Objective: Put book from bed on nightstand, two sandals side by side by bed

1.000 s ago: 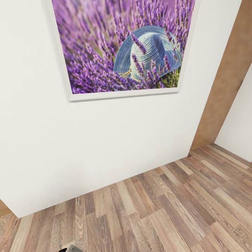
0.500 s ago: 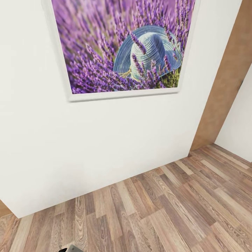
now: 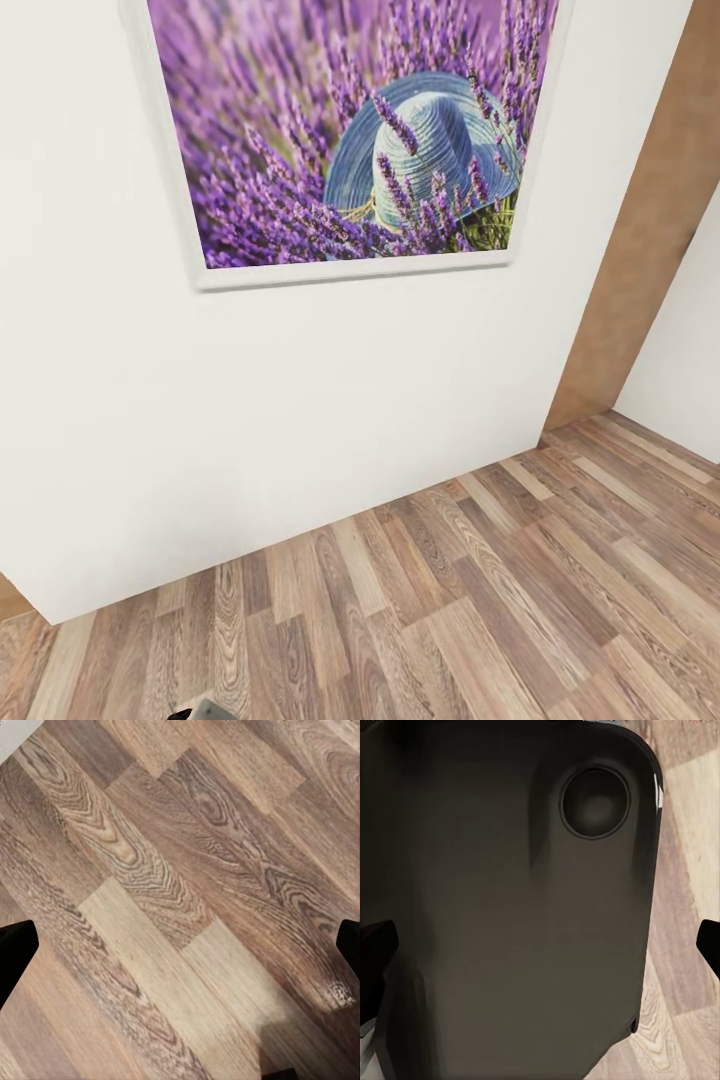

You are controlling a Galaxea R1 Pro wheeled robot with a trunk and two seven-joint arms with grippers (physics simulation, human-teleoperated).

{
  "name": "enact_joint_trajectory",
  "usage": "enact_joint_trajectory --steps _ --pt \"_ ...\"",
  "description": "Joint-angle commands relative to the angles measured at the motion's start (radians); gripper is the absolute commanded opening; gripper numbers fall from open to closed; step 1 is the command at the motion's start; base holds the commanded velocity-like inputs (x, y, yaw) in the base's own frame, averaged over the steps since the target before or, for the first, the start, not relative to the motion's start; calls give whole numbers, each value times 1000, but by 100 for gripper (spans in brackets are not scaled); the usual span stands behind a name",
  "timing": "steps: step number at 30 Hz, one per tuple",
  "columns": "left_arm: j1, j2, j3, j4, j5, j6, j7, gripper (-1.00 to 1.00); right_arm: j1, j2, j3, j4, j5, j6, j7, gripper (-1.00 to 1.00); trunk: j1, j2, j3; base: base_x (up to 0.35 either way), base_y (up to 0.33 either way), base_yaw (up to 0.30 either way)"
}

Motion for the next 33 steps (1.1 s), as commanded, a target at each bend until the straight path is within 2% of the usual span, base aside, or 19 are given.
enact_joint_trajectory --steps 1,13,33 --pt "0 0 -3 0 -1 -3 1 100 0 0 0 0 0 -2 0 100 0 0 -1 63 35 0" --pt "0 0 -4 1 -1 -3 1 100 0 0 0 -1 0 -5 0 100 0 0 -1 49 25 0" --pt "0 0 -27 0 -1 -3 1 100 0 0 -1 -1 0 -7 0 100 0 0 -1 6 3 0"
